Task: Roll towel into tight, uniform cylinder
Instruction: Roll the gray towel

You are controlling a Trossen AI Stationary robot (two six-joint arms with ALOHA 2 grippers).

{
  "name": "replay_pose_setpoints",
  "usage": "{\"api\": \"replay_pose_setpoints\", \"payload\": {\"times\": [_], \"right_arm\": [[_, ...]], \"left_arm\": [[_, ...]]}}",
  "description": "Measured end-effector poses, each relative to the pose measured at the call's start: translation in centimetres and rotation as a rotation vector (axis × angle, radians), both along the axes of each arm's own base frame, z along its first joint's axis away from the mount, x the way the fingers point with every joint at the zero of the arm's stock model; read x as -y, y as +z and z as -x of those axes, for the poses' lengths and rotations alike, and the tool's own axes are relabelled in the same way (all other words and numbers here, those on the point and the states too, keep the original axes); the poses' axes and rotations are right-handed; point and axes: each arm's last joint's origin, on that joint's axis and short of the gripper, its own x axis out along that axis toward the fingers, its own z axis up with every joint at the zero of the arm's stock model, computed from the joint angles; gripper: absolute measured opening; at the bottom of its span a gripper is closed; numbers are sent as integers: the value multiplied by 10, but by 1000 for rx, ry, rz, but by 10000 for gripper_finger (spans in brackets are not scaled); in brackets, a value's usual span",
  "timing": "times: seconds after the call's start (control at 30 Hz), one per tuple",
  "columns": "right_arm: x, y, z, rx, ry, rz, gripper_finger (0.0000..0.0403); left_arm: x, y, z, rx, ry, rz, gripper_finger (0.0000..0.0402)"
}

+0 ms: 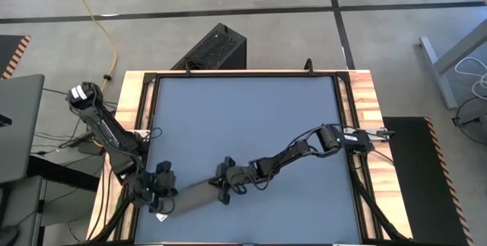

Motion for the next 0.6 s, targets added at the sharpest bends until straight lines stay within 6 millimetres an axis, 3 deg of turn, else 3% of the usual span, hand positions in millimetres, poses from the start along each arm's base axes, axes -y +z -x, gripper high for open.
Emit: {"api": "replay_pose_setpoints", "payload": {"times": [0.4, 0.6], "right_arm": [[12, 5, -4, 20, 22, 25, 15], [37, 38, -4, 35, 71, 162, 17]], "left_arm": [[33, -30, -6, -11, -41, 69, 0], [36, -28, -8, 30, -50, 72, 0]]}}
